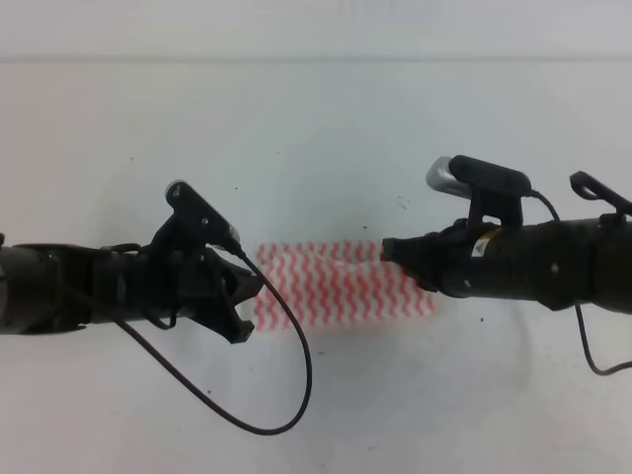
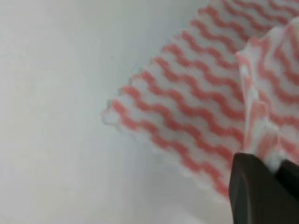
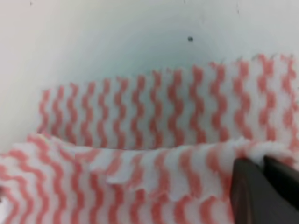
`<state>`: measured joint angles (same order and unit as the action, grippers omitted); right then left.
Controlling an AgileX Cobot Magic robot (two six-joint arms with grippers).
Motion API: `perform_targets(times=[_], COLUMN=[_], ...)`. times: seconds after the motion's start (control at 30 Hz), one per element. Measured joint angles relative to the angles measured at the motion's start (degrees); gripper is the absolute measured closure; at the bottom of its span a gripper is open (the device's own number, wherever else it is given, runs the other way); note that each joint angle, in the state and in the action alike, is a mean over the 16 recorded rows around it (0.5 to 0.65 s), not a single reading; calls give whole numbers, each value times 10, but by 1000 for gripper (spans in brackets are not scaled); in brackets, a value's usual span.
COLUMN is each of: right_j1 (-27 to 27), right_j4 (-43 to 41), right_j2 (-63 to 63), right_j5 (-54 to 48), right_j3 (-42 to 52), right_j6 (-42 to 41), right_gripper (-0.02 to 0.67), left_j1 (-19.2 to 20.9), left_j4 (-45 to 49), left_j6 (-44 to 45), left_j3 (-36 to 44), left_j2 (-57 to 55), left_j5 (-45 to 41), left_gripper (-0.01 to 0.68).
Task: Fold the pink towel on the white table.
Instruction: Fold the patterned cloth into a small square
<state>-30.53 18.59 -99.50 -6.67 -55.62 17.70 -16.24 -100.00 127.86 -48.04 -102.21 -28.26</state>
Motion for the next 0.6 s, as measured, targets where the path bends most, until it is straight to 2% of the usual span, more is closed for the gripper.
perform_targets(times=[0.6], right_j1=[0], right_j4=[-2], right_j2=[-21], right_j5=[-2], right_j3=[-15], right_j6=[0], right_gripper=[664], left_j1=[0], left_j4=[2], left_j6=[-7], left_j3=[-6], left_j2=[-10], left_j5=[18], left_gripper=[676])
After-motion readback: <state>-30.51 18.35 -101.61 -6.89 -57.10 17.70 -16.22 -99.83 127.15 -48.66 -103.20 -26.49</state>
